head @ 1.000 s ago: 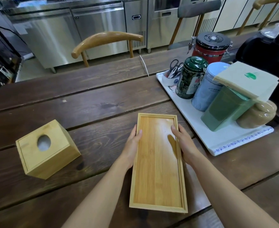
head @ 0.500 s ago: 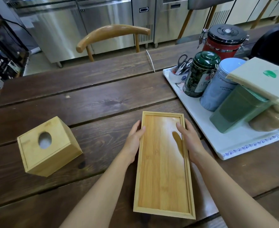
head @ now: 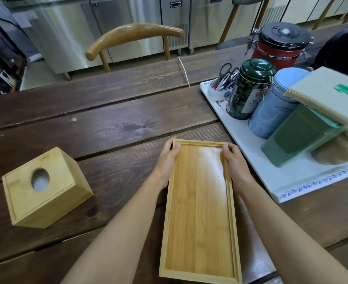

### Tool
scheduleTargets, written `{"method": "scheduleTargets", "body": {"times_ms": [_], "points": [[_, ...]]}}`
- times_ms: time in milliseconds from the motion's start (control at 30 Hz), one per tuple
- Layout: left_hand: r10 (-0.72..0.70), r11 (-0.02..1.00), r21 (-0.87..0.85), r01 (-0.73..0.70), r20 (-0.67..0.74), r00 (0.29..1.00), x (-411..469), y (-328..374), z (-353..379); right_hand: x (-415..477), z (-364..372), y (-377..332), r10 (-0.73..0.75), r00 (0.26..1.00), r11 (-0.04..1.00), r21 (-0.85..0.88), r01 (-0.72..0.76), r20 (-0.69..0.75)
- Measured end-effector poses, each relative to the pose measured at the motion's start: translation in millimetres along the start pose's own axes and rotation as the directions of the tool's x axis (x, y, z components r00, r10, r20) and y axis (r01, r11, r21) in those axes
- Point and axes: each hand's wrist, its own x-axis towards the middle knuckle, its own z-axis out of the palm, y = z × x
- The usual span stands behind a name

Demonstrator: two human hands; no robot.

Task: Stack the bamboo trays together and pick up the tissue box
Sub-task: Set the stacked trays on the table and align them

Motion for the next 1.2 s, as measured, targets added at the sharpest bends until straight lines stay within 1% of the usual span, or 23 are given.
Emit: {"method": "scheduleTargets", "body": {"times_ms": [200,367,467,600,700,800,867,967,1033,1200], "points": [[0.021,1.0,0.012,-0.021,-0.003,1.0,1,-2,-1,0,0,2,-0.028,0.999,0.999,0.029,0.029,-0.02],[0.04,0.998,0.041,-0.04,-0.001,0.999,-2,0,2,-1,0,5,-0.059,0.998,0.998,0.009,0.06,-0.032],[0.037,0.999,0.012,-0.037,0.002,0.999,-5,0,3,-5,0,4,-0.085,0.996,0.996,0.016,0.085,-0.021],[0.039,0.998,-0.058,-0.037,0.04,0.998,-13,-7,-2,-12,-4,9,-0.1,0.994,0.994,0.037,0.098,0.051],[0.049,0.996,-0.074,-0.043,0.079,0.996,-30,-17,-6,-26,-7,16,-0.113,0.986,0.993,0.044,0.109,0.121],[0.054,0.995,-0.09,-0.044,0.108,0.993,-53,-27,-9,-47,-7,19,-0.107,0.98,0.992,0.077,0.095,0.165],[0.054,0.996,-0.078,-0.044,0.124,0.991,-69,-32,-12,-61,-9,25,-0.097,0.981,0.992,0.101,0.08,0.169],[0.043,0.997,-0.063,-0.035,0.126,0.991,-90,-40,-16,-83,-13,37,-0.086,0.982,0.99,0.123,0.066,0.166],[0.035,0.997,-0.072,-0.025,0.134,0.99,-102,-47,-17,-98,-16,46,-0.076,0.976,0.993,0.101,0.057,0.202],[0.005,0.984,-0.175,0.015,0.117,0.993,-128,-63,-15,-131,-22,62,-0.094,0.95,0.993,0.092,0.069,0.299]]}}
